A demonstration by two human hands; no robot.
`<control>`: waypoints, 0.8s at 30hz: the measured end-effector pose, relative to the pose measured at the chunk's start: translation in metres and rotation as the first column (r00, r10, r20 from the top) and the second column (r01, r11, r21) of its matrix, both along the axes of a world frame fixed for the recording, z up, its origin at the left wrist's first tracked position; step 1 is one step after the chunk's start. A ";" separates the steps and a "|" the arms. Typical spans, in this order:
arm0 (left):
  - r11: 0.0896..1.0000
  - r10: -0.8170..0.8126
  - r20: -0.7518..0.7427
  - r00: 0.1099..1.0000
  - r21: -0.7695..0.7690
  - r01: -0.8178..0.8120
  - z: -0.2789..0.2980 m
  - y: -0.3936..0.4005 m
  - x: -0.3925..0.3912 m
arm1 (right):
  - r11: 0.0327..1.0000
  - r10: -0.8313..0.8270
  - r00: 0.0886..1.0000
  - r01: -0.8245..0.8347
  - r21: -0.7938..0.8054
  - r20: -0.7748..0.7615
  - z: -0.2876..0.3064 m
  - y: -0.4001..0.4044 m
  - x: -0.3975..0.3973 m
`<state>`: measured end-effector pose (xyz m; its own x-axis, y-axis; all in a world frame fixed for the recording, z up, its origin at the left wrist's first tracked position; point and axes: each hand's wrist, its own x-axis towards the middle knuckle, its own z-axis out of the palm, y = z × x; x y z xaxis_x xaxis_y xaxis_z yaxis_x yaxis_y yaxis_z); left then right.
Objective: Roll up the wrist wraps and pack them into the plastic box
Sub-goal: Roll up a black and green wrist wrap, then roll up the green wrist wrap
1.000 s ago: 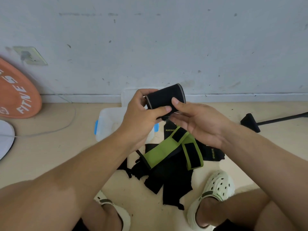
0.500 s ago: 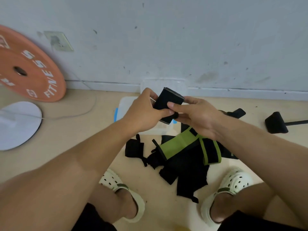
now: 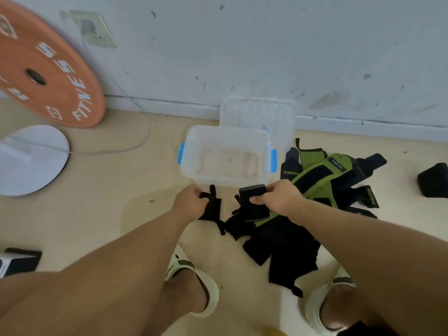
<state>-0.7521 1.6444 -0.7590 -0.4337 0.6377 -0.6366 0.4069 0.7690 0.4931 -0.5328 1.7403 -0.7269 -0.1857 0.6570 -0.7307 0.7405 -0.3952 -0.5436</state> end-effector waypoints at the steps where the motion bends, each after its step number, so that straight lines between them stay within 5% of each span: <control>1: 0.995 0.090 -0.016 0.996 -0.044 -0.091 -0.016 -0.005 -0.004 | 1.000 -0.009 1.000 0.009 -0.009 0.017 -0.014 -0.001 -0.002; 6: 0.938 0.298 -0.016 0.954 -0.181 -0.296 -0.074 -0.012 -0.023 | 0.993 -0.081 0.996 0.084 -0.083 0.038 -0.090 -0.016 -0.038; 17: 0.925 0.375 0.215 0.902 -0.143 -0.351 -0.126 0.001 -0.019 | 0.963 -0.258 0.960 0.265 -0.050 0.112 -0.170 -0.039 -0.078; 24: 0.954 0.301 -0.039 0.953 -0.004 -0.301 -0.128 0.011 -0.014 | 0.912 -0.409 0.913 0.409 -0.039 0.012 -0.171 -0.037 -0.100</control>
<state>-0.7658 1.6556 -0.8868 -0.6279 0.4679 -0.6219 0.1739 0.8632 0.4739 -0.6327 1.7029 -0.8980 0.0953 0.6457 -0.7577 0.5114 -0.6847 -0.5192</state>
